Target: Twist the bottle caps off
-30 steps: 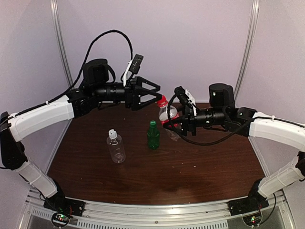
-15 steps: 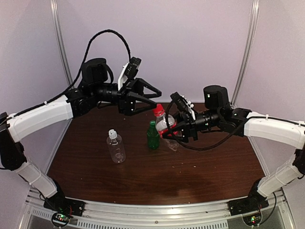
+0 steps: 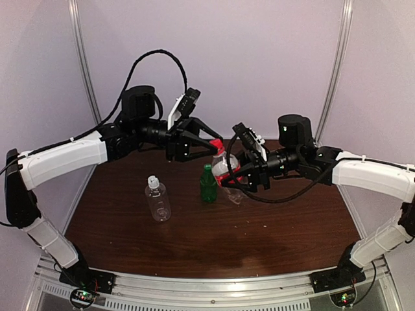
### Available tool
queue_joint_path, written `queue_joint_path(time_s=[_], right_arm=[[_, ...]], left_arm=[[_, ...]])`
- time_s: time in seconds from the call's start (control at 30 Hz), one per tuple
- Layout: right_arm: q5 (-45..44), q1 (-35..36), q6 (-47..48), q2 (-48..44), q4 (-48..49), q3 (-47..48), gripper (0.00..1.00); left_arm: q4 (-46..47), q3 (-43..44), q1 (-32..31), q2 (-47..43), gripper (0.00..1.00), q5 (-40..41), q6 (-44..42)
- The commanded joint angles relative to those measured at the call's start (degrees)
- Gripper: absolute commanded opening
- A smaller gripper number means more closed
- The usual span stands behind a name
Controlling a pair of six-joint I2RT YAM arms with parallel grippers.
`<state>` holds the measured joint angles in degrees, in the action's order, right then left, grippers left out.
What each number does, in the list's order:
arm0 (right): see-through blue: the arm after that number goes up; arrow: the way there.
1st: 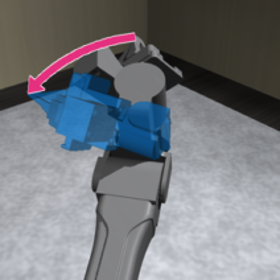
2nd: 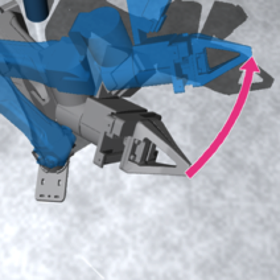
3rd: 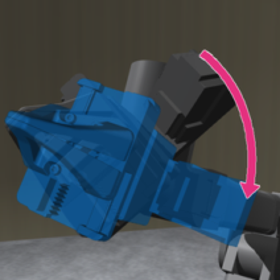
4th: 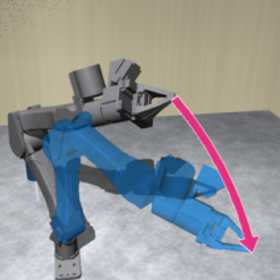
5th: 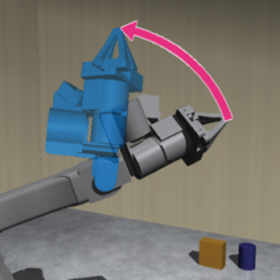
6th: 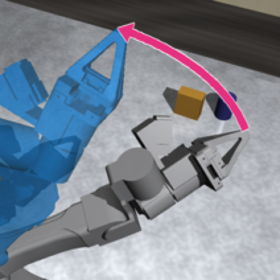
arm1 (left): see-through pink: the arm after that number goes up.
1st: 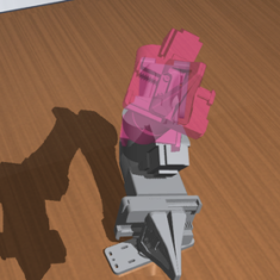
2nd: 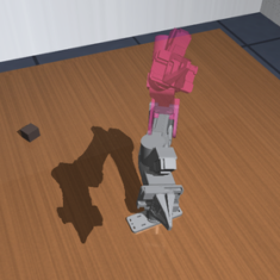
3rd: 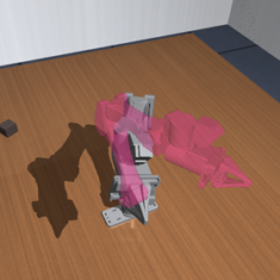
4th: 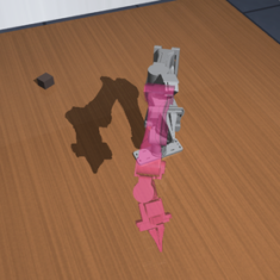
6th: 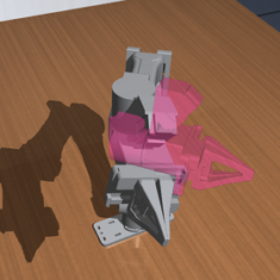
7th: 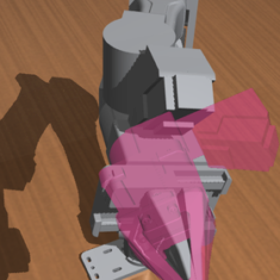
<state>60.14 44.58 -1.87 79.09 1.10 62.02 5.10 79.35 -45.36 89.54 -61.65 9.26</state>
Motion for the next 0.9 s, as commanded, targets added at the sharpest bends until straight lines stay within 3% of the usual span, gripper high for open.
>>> queue_joint_path(time_s=[0.0, 0.33, 0.5, 0.63, 0.87], right_arm=[[0.51, -0.47, -0.07, -0.01, 1.36, 1.70, 0.45], [-1.63, -0.86, 0.36, 0.28, 0.44, 1.53, 0.45], [-9.58, -0.90, 1.09, -0.07, -2.47, 1.86, 0.44], [-21.13, -0.90, 1.08, -0.65, -4.31, 2.18, 0.44], [-43.62, -0.16, 0.51, -1.97, -2.64, 0.48, 0.43]], left_arm=[[1.29, -0.25, 0.25, 0.21, 0.44, -1.36, -0.44], [2.77, -0.25, 0.23, -0.10, 0.27, -1.53, 1.19], [3.19, -0.25, 0.24, -1.20, 0.19, 2.67, 3.85], [2.54, 0.27, -0.08, -2.28, 0.15, 14.70, 8.51], [-7.99, 4.57, -4.83, -2.46, 0.11, 46.67, 18.76]])
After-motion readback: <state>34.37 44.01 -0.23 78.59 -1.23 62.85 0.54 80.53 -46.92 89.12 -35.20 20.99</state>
